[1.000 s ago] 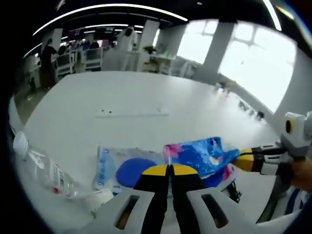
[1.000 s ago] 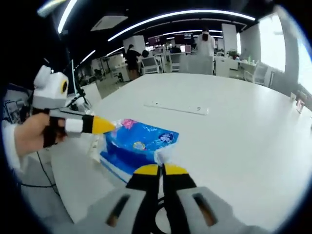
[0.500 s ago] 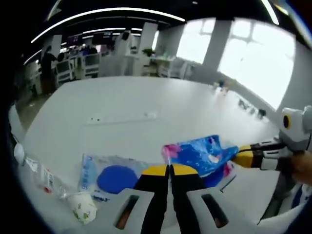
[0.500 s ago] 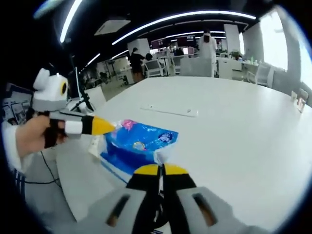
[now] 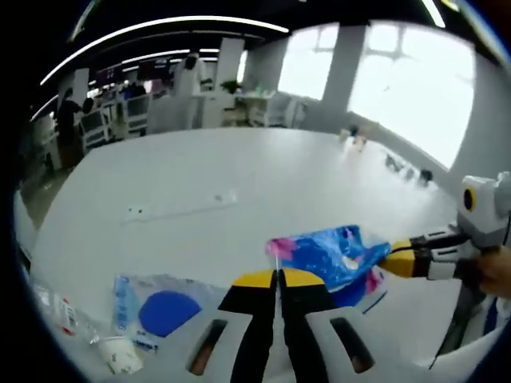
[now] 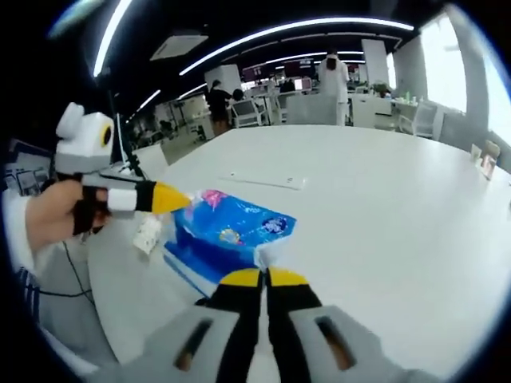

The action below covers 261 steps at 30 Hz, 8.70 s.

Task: Arrange the tabletop items into an orderly group along one side of the table until the central work area is clear of visible clutter.

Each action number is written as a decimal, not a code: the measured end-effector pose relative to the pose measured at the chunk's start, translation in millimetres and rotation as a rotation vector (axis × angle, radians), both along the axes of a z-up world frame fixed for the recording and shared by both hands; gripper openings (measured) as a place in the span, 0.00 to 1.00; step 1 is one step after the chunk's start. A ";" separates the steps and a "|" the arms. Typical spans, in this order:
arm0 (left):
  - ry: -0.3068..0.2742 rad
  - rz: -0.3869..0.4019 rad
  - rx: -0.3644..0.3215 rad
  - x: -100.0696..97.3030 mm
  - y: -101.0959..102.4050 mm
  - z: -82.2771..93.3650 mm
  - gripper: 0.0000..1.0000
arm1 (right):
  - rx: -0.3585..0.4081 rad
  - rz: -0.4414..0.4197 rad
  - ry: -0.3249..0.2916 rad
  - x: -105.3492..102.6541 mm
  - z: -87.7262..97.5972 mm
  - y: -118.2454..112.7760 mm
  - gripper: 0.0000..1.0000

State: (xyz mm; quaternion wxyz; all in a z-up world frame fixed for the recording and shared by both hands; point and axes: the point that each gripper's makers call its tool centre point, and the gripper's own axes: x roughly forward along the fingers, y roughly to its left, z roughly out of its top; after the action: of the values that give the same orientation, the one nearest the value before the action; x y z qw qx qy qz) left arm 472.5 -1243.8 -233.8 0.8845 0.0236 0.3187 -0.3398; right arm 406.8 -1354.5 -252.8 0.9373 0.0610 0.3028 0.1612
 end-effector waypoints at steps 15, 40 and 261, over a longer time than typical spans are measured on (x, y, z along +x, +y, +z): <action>0.024 -0.051 0.051 0.9 -12.4 -19.9 0.00 | 0.002 -0.020 0.009 10.1 -14.0 -19.7 0.00; 0.082 -0.086 0.095 11.6 -39.0 -57.7 0.00 | 0.020 -0.080 0.064 16.7 -46.6 -46.6 0.00; -0.046 0.361 0.152 -11.2 202.7 -29.2 0.52 | -0.005 -0.036 0.185 -58.6 -56.9 33.8 0.19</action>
State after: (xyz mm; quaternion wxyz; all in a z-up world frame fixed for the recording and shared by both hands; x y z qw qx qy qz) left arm 461.3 -1041.0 -263.0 0.9338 0.0406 0.3222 -0.1500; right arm 348.2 -1320.6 -309.7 0.9082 0.0785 0.3874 0.1374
